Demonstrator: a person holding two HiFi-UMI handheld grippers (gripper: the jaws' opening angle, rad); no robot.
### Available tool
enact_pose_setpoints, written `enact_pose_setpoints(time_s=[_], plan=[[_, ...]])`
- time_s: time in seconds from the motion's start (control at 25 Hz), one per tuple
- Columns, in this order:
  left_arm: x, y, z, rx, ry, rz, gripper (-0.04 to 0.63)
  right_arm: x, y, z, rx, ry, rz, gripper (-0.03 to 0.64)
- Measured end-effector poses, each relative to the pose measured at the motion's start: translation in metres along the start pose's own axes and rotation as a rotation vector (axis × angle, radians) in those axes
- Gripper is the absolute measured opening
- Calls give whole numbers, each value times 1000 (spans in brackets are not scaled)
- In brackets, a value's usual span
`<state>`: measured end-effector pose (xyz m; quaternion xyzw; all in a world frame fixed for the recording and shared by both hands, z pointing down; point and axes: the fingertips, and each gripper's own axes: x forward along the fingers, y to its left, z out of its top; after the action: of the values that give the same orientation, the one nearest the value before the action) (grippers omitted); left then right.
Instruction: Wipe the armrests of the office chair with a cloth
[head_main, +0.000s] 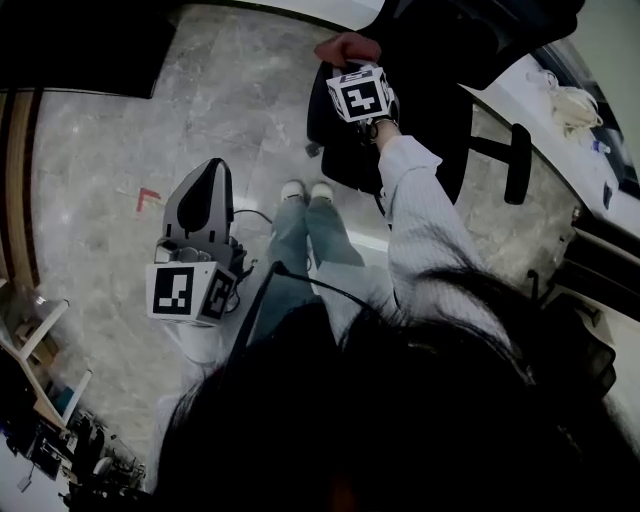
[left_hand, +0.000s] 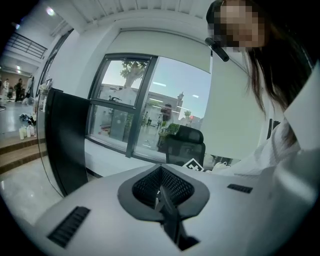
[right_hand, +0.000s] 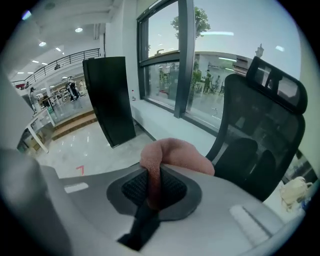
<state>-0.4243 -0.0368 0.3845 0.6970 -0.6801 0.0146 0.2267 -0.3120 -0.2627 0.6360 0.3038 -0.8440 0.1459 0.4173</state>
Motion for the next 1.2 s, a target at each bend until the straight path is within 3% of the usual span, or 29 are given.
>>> enact_pose_setpoints(time_s=[0.2,0.44,0.8,1.0,1.2], plan=[[12,-12,5,-11,-17,-26,3,-35,39,-30,-28,1,82,28],[27,-46,16,18,-46,-113,3,-87,84,-73,-55,-2,178,28],[51,-84,12,60,-4,-182,3,-134,119,-118,-43,21,254,28],[52,-82,10,62,1,-171,3,-130,98,-104,-15,-5,239,28],[43,-47,12,41,12,-77,3,-85,55,-58,-53,2,198,28]])
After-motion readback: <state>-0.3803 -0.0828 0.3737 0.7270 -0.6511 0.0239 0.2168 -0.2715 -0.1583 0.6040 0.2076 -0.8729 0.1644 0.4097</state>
